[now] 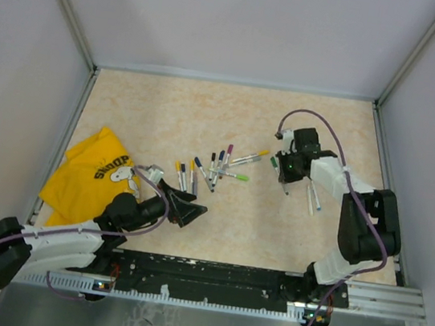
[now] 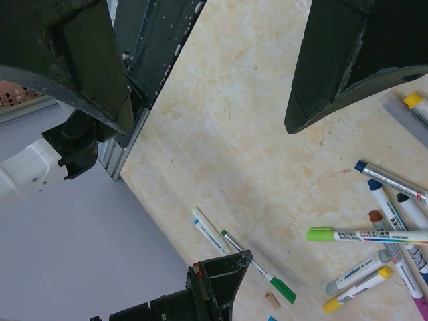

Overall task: Open the pen caps
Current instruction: Pick up the pen from the center of the board.

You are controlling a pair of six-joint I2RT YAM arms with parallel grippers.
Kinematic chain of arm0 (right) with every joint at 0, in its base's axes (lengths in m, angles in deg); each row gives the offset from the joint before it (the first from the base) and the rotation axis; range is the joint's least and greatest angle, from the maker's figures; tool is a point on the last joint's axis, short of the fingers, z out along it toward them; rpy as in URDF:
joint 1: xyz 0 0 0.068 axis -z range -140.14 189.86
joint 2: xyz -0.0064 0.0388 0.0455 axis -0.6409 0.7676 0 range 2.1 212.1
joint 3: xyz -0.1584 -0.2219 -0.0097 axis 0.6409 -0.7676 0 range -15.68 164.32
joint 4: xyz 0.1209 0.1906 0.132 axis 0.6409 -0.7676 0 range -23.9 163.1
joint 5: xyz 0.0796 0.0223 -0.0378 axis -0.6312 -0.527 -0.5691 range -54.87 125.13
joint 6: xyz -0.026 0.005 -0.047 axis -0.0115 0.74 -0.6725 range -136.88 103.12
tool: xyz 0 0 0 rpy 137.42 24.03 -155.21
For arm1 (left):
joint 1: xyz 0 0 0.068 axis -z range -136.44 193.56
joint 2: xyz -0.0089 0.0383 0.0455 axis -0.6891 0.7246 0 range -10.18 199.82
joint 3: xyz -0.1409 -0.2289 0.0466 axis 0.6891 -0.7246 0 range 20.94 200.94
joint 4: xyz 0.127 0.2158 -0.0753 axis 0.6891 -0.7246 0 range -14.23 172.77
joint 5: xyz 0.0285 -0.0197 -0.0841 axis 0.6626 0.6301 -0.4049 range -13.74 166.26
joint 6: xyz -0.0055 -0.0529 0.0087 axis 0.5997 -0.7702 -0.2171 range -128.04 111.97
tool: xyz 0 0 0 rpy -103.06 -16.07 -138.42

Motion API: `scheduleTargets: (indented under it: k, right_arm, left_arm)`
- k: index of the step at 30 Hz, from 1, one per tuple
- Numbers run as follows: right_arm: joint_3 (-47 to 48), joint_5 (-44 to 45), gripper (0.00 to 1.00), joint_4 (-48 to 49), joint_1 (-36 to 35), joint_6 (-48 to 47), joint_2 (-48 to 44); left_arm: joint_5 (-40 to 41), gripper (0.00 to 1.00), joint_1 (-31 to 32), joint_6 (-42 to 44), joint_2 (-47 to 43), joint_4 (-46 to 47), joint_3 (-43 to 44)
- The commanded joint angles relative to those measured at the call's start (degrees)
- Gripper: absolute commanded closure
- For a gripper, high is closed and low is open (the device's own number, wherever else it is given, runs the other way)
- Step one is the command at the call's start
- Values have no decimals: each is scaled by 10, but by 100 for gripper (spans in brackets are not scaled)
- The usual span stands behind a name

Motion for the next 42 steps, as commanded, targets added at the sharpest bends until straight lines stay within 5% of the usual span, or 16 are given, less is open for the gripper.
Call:
scheduleTargets:
  k: [1, 42]
  right_arm:
    - [7, -44, 100, -3, 4, -21, -36]
    - [4, -231, 100, -36, -15, -91, -53]
  left_arm:
    - [-17, 1, -2, -10, 13, 51, 10]
    - [-48, 1, -26, -48, 85, 155, 7]
